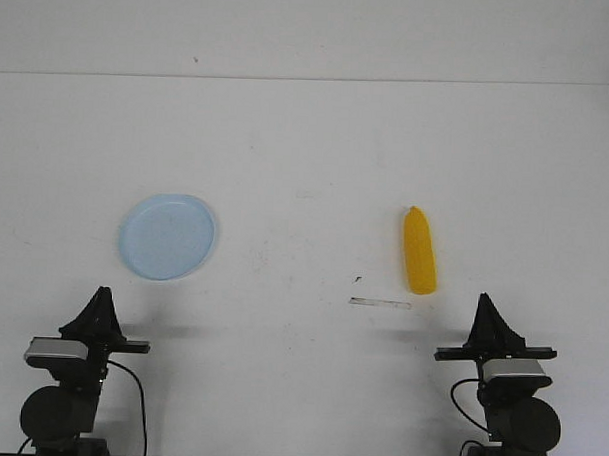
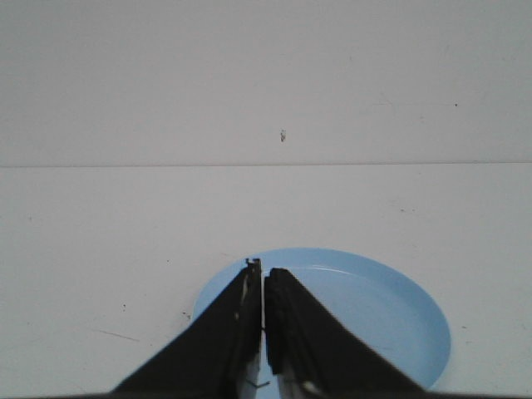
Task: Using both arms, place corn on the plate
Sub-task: 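Raise the left arm from rest toward the light blue plate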
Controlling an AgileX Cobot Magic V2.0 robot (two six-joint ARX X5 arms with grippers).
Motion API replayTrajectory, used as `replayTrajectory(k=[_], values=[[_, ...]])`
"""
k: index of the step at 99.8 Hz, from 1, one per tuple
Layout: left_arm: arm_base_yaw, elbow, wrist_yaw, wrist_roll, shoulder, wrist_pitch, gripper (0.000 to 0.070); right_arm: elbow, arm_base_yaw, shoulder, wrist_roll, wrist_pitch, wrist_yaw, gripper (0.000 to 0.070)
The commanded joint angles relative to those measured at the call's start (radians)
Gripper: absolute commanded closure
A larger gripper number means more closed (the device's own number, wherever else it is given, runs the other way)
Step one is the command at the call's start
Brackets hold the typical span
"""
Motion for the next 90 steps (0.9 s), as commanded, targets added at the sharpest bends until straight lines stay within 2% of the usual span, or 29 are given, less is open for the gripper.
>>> replayTrajectory(k=[1,26,46,54,78,90], values=[[-0.002,-0.022,-0.001,0.006,-0.002,0.016,0.0699,-0.001,0.001,0.001,-0.007,0.010,0.000,0.0686],[-0.001,-0.021,-0.004,0.006,-0.002,0.025,0.0699,-0.001,0.002,0.001,-0.007,0.010,0.000,0.0686],[-0.001,-0.010,-0.085,0.005,-0.002,0.105,0.0699,-0.001,0.001,0.002,-0.007,0.010,0.000,0.0686],[-0.001,0.016,-0.088,0.006,-0.001,0.103,0.0699,-0.001,0.001,0.001,-0.007,0.010,0.000,0.0686],[-0.002,0.155,-0.087,0.003,0.035,-0.005,0.0699,-0.001,0.002,0.001,-0.007,0.010,0.000,0.0686],[-0.002,0.220,-0.086,-0.041,0.097,-0.018,0.0699,-0.001,0.002,0.001,-0.007,0.010,0.000,0.0686]])
